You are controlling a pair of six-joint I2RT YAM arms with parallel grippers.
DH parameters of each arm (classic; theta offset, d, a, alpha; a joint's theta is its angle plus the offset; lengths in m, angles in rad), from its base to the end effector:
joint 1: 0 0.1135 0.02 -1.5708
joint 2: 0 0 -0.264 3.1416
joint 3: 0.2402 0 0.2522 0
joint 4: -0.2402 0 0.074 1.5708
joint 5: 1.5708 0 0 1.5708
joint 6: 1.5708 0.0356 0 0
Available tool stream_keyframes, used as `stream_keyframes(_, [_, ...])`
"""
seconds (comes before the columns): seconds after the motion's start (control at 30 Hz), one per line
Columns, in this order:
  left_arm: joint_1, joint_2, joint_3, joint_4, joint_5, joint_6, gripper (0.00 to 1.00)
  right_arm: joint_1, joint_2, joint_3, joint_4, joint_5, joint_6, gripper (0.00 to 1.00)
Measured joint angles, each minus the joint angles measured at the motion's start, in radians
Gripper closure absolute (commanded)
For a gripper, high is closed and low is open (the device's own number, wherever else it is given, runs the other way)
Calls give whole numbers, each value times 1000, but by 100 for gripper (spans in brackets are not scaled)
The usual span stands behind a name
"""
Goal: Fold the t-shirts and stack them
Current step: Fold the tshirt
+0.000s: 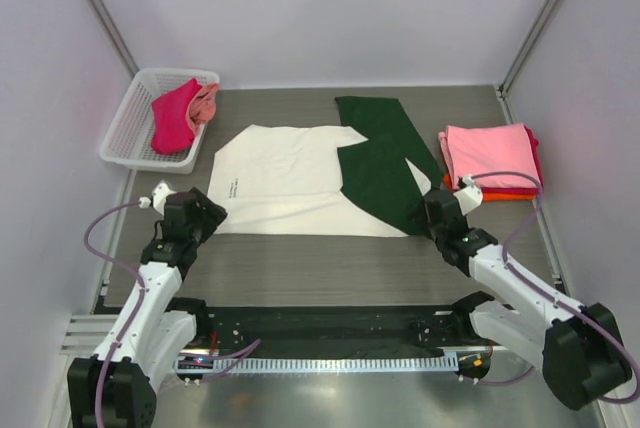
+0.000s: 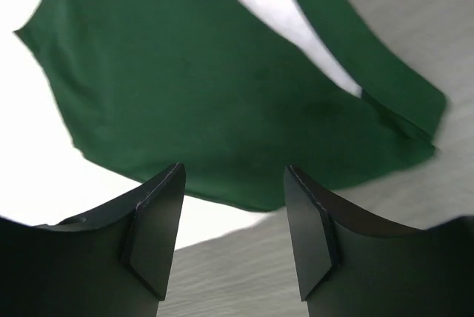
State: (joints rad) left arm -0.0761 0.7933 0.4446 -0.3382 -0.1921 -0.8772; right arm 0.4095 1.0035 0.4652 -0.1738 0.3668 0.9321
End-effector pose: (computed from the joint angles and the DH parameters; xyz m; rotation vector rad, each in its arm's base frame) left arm 0.1698 -0.0061 0.2052 -0.9749 2.0385 -0.2968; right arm 0.1889 0.0681 0.1920 0.7614 2.1120 0.3116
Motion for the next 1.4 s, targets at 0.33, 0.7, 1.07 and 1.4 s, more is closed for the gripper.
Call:
stream_keyframes(0.33, [0, -40, -57, -28, -14, -101, 29, 0, -206, -177, -103, 110, 163, 38])
stream_keyframes(0.7, [2, -5, -83, -31, -62, -193, 33, -8, -112, -200, -99, 249, 278, 64])
stream_keyframes(1.07, [6, 59, -165, 61, -76, -274, 53, -34, -101, -200, -85, 290, 309, 99])
stream_keyframes(1.4, [6, 130, -176, 182, -133, -348, 55, -34, -121, -200, -74, 289, 307, 95])
